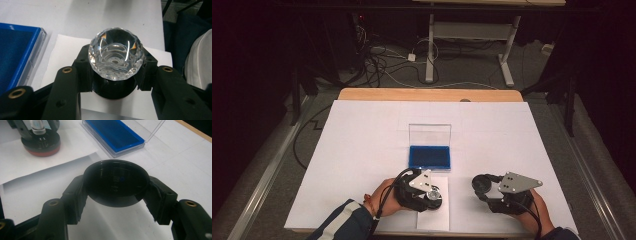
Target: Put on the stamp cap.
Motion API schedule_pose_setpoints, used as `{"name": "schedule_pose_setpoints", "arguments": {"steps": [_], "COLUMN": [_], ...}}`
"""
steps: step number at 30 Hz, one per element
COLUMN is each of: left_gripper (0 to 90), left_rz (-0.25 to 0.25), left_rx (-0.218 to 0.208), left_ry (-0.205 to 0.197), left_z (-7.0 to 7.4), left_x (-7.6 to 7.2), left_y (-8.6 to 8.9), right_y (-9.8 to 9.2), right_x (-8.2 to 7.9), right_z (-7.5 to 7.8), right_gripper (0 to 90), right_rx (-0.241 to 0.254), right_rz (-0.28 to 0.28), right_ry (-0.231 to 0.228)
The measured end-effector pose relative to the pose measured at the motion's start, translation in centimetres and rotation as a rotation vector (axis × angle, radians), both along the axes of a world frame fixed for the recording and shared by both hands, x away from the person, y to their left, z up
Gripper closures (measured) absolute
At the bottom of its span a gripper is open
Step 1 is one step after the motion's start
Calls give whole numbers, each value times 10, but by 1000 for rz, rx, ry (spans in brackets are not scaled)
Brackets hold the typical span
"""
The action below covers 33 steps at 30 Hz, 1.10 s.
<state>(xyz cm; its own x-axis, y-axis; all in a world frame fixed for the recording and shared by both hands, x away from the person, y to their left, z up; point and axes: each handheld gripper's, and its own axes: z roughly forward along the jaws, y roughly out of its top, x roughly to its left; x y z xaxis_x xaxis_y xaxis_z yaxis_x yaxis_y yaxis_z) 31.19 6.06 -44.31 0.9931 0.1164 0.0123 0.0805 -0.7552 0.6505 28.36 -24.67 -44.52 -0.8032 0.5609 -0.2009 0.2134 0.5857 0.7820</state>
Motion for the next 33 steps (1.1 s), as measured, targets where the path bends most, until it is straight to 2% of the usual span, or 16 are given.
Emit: {"name": "schedule_pose_setpoints", "arguments": {"steps": [15,28,33], "left_gripper": [546,547,547], "left_rz": [-2,39,58], "left_rx": [-32,-141,-169], "left_ry": [-25,-50,-62], "left_z": [10,32,37], "left_x": [-3,-1,-1], "left_y": [3,19,22], "right_y": [-2,-2,1], "right_x": [-2,-5,-5], "right_z": [0,1,0], "right_gripper": [387,387,387], "right_rx": [-5,-4,-2], "right_rz": [-3,-3,8], "right_ry": [-9,-9,-7]}}
